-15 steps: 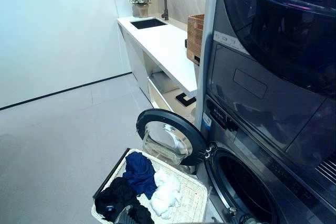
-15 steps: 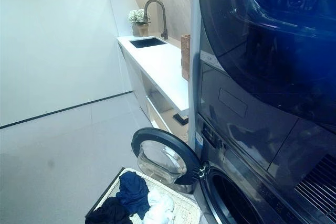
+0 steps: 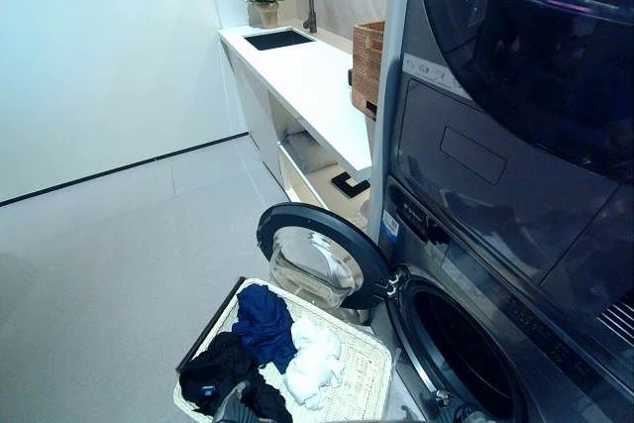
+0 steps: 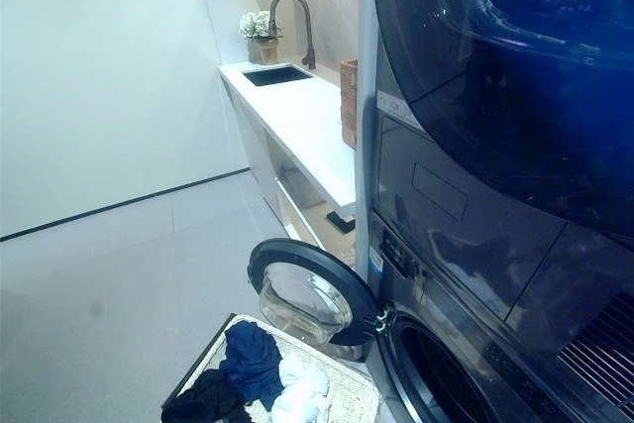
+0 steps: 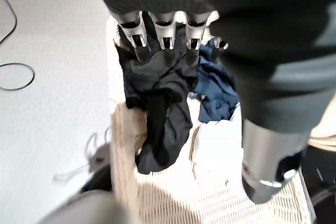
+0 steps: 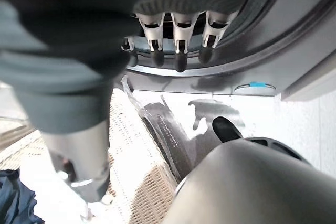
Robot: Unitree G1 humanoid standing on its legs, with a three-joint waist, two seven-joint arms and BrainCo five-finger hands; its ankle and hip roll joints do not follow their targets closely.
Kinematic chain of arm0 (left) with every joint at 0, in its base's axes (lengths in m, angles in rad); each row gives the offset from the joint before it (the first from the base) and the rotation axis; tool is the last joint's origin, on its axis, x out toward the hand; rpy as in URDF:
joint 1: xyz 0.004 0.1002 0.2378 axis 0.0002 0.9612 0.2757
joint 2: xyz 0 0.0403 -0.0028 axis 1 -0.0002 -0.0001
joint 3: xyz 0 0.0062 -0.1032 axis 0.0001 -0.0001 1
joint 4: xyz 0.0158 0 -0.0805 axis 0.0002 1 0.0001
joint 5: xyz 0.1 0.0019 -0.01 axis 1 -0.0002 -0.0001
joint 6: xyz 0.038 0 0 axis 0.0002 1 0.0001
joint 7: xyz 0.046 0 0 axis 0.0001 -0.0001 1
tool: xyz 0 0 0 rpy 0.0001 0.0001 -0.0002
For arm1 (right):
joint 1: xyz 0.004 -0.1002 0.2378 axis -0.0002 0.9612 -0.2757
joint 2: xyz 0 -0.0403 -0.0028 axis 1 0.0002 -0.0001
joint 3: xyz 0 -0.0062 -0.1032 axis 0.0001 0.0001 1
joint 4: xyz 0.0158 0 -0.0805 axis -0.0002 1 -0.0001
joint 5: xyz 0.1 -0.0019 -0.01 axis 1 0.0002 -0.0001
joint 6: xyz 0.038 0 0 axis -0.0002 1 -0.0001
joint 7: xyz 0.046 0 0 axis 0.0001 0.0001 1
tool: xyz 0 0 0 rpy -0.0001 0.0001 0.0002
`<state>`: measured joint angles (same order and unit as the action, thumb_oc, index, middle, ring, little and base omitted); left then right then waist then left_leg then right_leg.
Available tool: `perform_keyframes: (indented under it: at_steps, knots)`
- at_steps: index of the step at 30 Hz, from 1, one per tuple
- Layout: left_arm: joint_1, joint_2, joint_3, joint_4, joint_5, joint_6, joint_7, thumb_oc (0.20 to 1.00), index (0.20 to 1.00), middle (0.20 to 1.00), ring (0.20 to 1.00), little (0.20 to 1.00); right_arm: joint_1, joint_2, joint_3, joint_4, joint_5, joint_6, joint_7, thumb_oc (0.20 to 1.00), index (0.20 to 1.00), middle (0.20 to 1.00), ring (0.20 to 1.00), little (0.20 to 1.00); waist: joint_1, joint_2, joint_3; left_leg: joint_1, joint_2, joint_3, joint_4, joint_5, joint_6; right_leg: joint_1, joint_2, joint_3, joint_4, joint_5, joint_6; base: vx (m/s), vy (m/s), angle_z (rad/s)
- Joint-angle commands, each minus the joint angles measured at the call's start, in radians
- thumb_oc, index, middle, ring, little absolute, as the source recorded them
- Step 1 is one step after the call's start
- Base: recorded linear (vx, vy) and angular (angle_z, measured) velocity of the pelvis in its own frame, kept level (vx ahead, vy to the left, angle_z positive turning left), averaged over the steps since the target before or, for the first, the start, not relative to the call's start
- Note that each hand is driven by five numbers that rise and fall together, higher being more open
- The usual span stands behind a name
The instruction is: Put the clothes into the washing machine.
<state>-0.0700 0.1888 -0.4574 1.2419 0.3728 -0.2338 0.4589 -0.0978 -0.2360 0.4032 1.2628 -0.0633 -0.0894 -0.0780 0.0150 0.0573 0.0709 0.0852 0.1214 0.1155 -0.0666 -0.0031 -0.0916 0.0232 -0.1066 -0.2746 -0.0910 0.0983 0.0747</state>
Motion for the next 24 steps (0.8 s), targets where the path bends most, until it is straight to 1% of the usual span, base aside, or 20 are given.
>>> perform_keyframes:
  at_steps: [1,2,3,4,5,7,9,11,12,14,18,19,22,23,24]
  knots:
    - [-0.150,0.029,-0.056,-0.024,0.217,-0.086,0.155,1.000,1.000,1.000,1.000,1.000,-0.121,0.031,0.021,0.026,0.066,-0.051,-0.011,1.000,1.000,1.000,1.000,1.000,-0.004,-0.072,0.099,-0.028,-0.035,0.044,-0.008,0.032,0.011,0.024,-0.019,0.078,0.073,-0.082,0.033,-0.26,0.037,-0.16]
    - [-0.195,0.057,-0.103,-0.046,0.343,-0.086,0.207,1.000,1.000,1.000,1.000,1.000,-0.158,0.017,0.028,0.012,0.077,-0.058,-0.009,1.000,1.000,1.000,1.000,1.000,-0.012,-0.070,0.135,-0.075,-0.031,0.054,0.031,0.033,0.010,-0.033,-0.020,0.083,0.133,-0.098,0.029,-0.37,0.058,-0.19]
    - [-0.243,0.081,-0.145,-0.057,0.412,-0.079,0.238,1.000,1.000,1.000,1.000,1.000,-0.195,0.005,0.037,0.006,0.078,-0.064,-0.009,1.000,1.000,1.000,1.000,1.000,-0.019,-0.065,0.169,-0.121,-0.028,0.052,0.069,0.034,0.008,-0.086,-0.020,0.089,0.186,-0.112,0.027,-0.44,0.075,-0.22]
    - [-0.285,0.100,-0.181,-0.064,0.441,-0.069,0.259,1.000,1.000,1.000,1.000,1.000,-0.231,-0.007,0.046,-0.001,0.082,-0.065,-0.011,1.000,1.000,1.000,1.000,1.000,-0.028,-0.061,0.201,-0.161,-0.027,0.047,0.096,0.039,0.002,-0.131,-0.019,0.097,0.221,-0.118,0.026,-0.35,0.073,-0.20]
    - [-0.309,0.109,-0.195,-0.068,0.461,-0.062,0.266,1.000,1.000,1.000,1.000,1.000,-0.250,-0.014,0.052,-0.004,0.086,-0.065,-0.013,1.000,1.000,1.000,1.000,1.000,-0.032,-0.058,0.218,-0.187,-0.026,0.044,0.112,0.041,-0.001,-0.160,-0.020,0.102,0.244,-0.122,0.026,-0.28,0.078,-0.16]
    - [-0.378,0.134,-0.250,-0.077,0.518,-0.023,0.297,1.000,1.000,1.000,1.000,1.000,-0.304,-0.032,0.063,-0.010,0.095,-0.064,-0.021,1.000,1.000,1.000,1.000,1.000,-0.056,-0.047,0.261,-0.237,-0.017,0.064,0.126,0.055,-0.014,-0.229,-0.017,0.105,0.289,-0.132,0.027,-0.23,0.106,-0.11]
    - [-0.412,0.151,-0.282,-0.084,0.575,0.000,0.313,1.000,1.000,1.000,1.000,1.000,-0.317,-0.045,0.060,-0.012,0.100,-0.076,-0.031,1.000,1.000,1.000,1.000,1.000,-0.066,-0.043,0.278,-0.267,-0.016,0.073,0.139,0.057,-0.020,-0.260,-0.015,0.107,0.306,-0.139,0.027,-0.13,0.073,-0.18]
    - [-0.461,0.179,-0.317,-0.093,0.602,0.018,0.331,1.000,1.000,1.000,1.000,1.000,-0.339,-0.058,0.058,-0.016,0.123,-0.099,-0.048,1.000,1.000,1.000,1.000,1.000,-0.076,-0.042,0.302,-0.313,-0.016,0.082,0.164,0.054,-0.024,-0.308,-0.017,0.106,0.330,-0.144,0.029,-0.11,0.046,-0.01]
    - [-0.461,0.179,-0.317,-0.093,0.602,0.018,0.331,1.000,1.000,1.000,1.000,1.000,-0.340,-0.058,0.058,-0.015,0.123,-0.099,-0.048,1.000,1.000,1.000,1.000,1.000,-0.076,-0.042,0.301,-0.315,-0.016,0.082,0.165,0.053,-0.024,-0.309,-0.017,0.106,0.331,-0.145,0.029,-0.14,0.043,0.05]
    - [-0.551,0.222,-0.348,-0.090,0.575,0.031,0.325,1.000,1.000,1.000,1.000,1.000,-0.397,-0.076,0.057,-0.037,0.147,-0.121,-0.063,1.000,1.000,1.000,1.000,1.000,-0.083,-0.045,0.342,-0.411,-0.011,0.091,0.216,0.052,-0.030,-0.406,-0.020,0.104,0.389,-0.148,0.034,-0.18,0.042,-0.13]
    - [-0.617,0.254,-0.367,-0.086,0.588,0.038,0.335,1.000,1.000,1.000,1.000,1.000,-0.445,-0.086,0.065,-0.069,0.180,-0.143,-0.091,1.000,1.000,1.000,1.000,1.000,-0.083,-0.050,0.373,-0.503,-0.011,0.090,0.278,0.041,-0.035,-0.490,-0.027,0.101,0.442,-0.152,0.037,-0.12,0.009,-0.07]
    - [-0.651,0.270,-0.377,-0.087,0.619,0.040,0.340,1.000,1.000,1.000,1.000,1.000,-0.470,-0.092,0.068,-0.090,0.191,-0.157,-0.103,1.000,1.000,1.000,1.000,1.000,-0.082,-0.051,0.388,-0.549,-0.009,0.088,0.305,0.037,-0.037,-0.533,-0.029,0.098,0.470,-0.157,0.036,-0.11,0.008,0.02]
    - [-0.700,0.291,-0.397,-0.093,0.656,0.044,0.323,1.000,1.000,1.000,1.000,1.000,-0.512,-0.107,0.072,-0.116,0.209,-0.168,-0.116,1.000,1.000,1.000,1.000,1.000,-0.080,-0.050,0.403,-0.615,-0.008,0.077,0.342,0.035,-0.039,-0.590,-0.032,0.090,0.506,-0.164,0.034,-0.11,0.006,-0.01]
    - [-0.741,0.312,-0.416,-0.105,0.704,0.051,0.308,1.000,1.000,1.000,1.000,1.000,-0.540,-0.122,0.073,-0.139,0.232,-0.181,-0.125,1.000,1.000,1.000,1.000,1.000,-0.080,-0.049,0.419,-0.663,-0.003,0.072,0.371,0.032,-0.043,-0.633,-0.037,0.084,0.532,-0.168,0.033,-0.10,-0.001,0.01]
    - [-0.750,0.317,-0.420,-0.106,0.712,0.050,0.307,1.000,1.000,1.000,1.000,1.000,-0.546,-0.126,0.072,-0.144,0.235,-0.183,-0.126,1.000,1.000,1.000,1.000,1.000,-0.080,-0.050,0.420,-0.673,-0.001,0.072,0.377,0.032,-0.043,-0.641,-0.038,0.082,0.536,-0.169,0.033,-0.10,-0.008,0.03]
